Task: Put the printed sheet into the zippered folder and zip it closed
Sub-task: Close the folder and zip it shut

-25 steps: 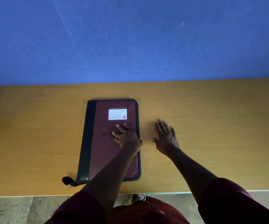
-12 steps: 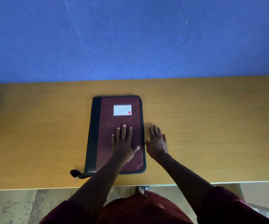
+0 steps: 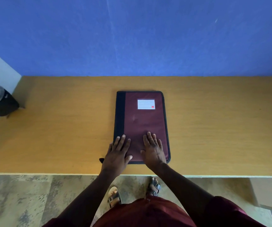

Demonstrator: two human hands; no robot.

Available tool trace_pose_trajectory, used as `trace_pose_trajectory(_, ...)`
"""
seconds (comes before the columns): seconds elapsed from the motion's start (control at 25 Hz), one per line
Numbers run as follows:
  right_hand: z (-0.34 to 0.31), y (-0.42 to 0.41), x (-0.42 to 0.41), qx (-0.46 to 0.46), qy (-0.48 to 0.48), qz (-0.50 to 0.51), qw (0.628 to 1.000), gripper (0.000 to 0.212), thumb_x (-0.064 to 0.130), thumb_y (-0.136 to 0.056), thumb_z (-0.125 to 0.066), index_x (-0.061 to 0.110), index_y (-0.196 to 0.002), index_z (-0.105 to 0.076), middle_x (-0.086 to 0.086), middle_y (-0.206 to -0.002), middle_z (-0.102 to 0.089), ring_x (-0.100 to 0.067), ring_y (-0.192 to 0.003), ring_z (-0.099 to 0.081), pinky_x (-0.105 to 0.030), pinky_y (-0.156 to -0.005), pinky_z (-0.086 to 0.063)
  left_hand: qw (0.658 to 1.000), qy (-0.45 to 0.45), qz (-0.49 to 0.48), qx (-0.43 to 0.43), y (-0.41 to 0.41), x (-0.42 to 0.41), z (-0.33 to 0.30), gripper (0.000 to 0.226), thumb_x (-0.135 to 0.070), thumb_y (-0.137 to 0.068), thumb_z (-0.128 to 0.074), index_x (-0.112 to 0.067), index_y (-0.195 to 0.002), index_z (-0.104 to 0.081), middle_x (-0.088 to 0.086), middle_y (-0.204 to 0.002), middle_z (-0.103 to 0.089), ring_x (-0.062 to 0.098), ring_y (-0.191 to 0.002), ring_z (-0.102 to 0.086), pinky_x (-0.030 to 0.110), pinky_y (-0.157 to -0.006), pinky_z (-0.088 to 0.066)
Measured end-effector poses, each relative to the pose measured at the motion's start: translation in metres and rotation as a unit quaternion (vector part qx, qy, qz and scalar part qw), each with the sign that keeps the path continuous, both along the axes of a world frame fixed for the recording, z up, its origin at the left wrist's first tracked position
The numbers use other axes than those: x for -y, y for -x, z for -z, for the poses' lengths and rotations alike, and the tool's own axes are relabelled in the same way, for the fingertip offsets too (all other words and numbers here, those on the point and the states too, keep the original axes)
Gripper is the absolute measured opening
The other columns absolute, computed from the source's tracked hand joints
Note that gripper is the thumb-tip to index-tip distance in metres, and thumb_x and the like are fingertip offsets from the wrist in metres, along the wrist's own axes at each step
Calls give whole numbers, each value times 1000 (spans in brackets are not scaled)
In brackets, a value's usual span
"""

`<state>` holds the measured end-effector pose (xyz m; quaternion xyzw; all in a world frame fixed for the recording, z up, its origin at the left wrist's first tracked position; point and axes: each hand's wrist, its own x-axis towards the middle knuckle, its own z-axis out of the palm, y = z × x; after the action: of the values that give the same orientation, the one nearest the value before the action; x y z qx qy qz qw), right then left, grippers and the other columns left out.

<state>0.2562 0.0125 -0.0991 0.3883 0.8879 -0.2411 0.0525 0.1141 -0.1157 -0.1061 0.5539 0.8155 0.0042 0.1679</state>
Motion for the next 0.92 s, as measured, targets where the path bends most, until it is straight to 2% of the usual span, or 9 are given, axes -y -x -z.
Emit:
trace_pose_trajectory(0.16,-1,15,40,-4,-3,-3,1000,66,25,-97,-51,16,-155,-21,-7,-166,-8,-29,-153,-2,-45,-123,-6,998,-7,4,61,21,38,-3,76,-48,-99,-44,-21,-158,-5,-3,-164,13,22,-153,1,40,-124,-12)
trace_pose_trajectory(0.32,1,34,77,-6,-2,-9,1000,65,24,-98,-49,15,-156,-20,-6,-166,-8,-27,-153,-3,-43,-123,-6,995,1,4,104,43,69,-1,77,-45,-99,-49,-23,-158,-4,-5,-166,4,18,-153,-12,34,-121,-23)
trace_pose_trajectory(0.4,1,41,94,-13,-2,-4,1000,65,22,-96,-54,15,-154,-25,-6,-165,-15,-27,-152,-10,-43,-122,-11,994,-6,16,106,53,83,0,75,-42,-98,-52,-23,-158,-11,-6,-166,-3,15,-151,-16,31,-118,-29)
trace_pose_trajectory(0.44,1,43,101,-23,-4,5,1000,64,21,-93,-58,15,-151,-32,-6,-162,-24,-28,-149,-18,-44,-121,-19,994,-13,25,106,57,88,0,72,-39,-98,-54,-22,-157,-17,-6,-166,-8,13,-151,-18,30,-117,-31)
trace_pose_trajectory(0.52,0,48,116,-57,-26,23,998,54,18,-87,-63,15,-139,-48,-5,-144,-47,-28,-129,-43,-44,-106,-41,993,-30,32,107,64,98,1,64,-31,-96,-59,-21,-153,-31,-6,-164,-19,13,-148,-25,29,-115,-35)
trace_pose_trajectory(0.6,1,51,127,-83,-36,30,995,35,14,-86,-61,17,-120,-57,-3,-119,-55,-24,-104,-50,-40,-86,-50,992,-51,28,113,69,103,0,55,-22,-95,-61,-21,-147,-44,-5,-156,-35,13,-142,-36,29,-112,-40)
trace_pose_trajectory(0.72,3,57,139,-94,10,36,995,15,16,-89,-59,17,-104,-57,-3,-106,-58,-26,-93,-57,-38,-71,-51,989,-84,41,117,75,102,-3,39,-10,-93,-59,-19,-131,-60,-4,-135,-56,16,-128,-49,31,-100,-47)
trace_pose_trajectory(0.84,7,63,148,-78,56,50,994,16,25,-89,-62,17,-102,-57,-4,-104,-64,-27,-89,-62,-34,-67,-49,985,-91,36,141,81,96,-7,24,-8,-91,-60,-16,-112,-70,-1,-113,-65,20,-106,-60,33,-86,-51)
trace_pose_trajectory(0.92,6,68,151,-65,72,71,993,19,32,-90,-62,20,-102,-55,-5,-100,-68,-27,-84,-64,-31,-64,-45,983,-85,26,161,83,94,-10,20,-11,-91,-61,-17,-107,-70,1,-105,-68,21,-97,-63,36,-80,-52)
